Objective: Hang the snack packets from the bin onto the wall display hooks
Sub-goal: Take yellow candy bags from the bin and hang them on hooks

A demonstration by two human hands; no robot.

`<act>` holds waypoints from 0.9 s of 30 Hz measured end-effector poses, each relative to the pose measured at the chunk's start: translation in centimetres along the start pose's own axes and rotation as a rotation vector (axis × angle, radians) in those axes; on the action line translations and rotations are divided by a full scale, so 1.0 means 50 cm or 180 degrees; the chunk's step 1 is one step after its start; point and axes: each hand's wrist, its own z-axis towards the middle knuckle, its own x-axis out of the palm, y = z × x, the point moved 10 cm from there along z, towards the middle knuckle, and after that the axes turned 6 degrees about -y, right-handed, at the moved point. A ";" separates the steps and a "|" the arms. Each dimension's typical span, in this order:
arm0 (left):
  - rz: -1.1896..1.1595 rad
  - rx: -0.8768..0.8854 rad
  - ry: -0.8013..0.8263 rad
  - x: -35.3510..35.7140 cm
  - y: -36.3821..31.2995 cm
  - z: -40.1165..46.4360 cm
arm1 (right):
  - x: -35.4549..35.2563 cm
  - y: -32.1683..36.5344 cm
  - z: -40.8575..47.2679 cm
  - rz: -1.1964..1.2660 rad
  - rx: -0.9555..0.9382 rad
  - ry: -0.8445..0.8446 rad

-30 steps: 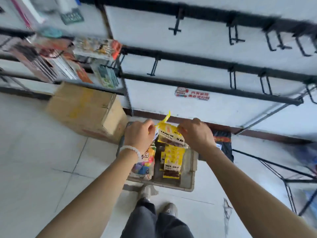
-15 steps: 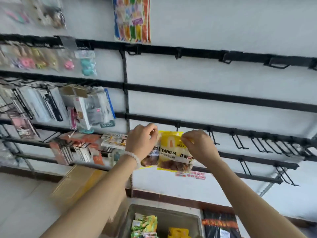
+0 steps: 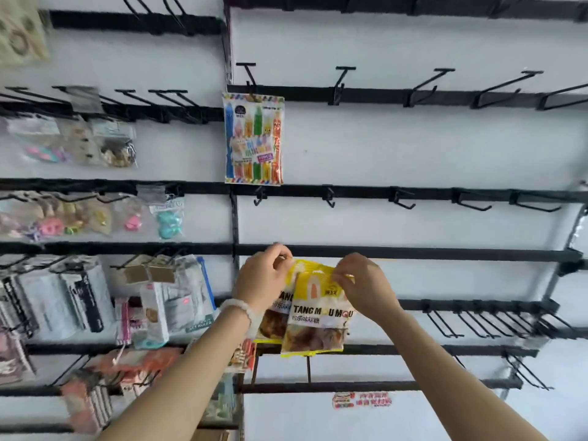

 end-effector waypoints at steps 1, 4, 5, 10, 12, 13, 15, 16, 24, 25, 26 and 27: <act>-0.0027 0.0022 0.0012 -0.003 -0.001 0.007 | -0.003 0.005 0.005 0.0002 0.0019 -0.0006; -0.0020 0.0005 0.0067 -0.006 -0.002 0.028 | -0.017 0.022 0.028 -0.0048 -0.0006 0.0054; 0.0030 -0.0015 0.0144 -0.003 -0.003 0.037 | -0.024 0.027 0.037 -0.0030 -0.0013 0.0055; -0.0117 -0.0134 0.0729 0.038 -0.034 0.092 | -0.075 0.043 0.102 -0.0023 -0.0244 -0.0061; -0.0215 -0.0092 0.0660 0.033 -0.058 0.122 | -0.102 0.052 0.132 -0.0073 -0.0338 -0.0129; -0.0325 -0.0122 0.0604 0.029 -0.067 0.138 | -0.117 0.055 0.147 -0.0080 -0.0376 -0.0139; -0.0517 -0.0176 0.0552 0.020 -0.090 0.177 | -0.146 0.062 0.179 -0.0125 -0.0515 -0.0123; -0.0550 -0.0157 0.0558 0.015 -0.104 0.198 | -0.161 0.066 0.195 -0.0143 -0.0585 -0.0131; -0.0353 0.0000 0.0566 -0.029 -0.207 0.333 | -0.270 0.105 0.312 -0.0011 -0.1000 -0.0425; -0.0299 0.0037 0.0555 -0.034 -0.217 0.345 | -0.278 0.111 0.321 -0.0005 -0.1061 -0.0457; -0.0272 0.0076 0.0557 -0.038 -0.225 0.355 | -0.284 0.114 0.330 0.0027 -0.1078 -0.0484; -0.0262 0.0099 0.0579 -0.041 -0.231 0.364 | -0.288 0.114 0.339 0.0064 -0.1076 -0.0507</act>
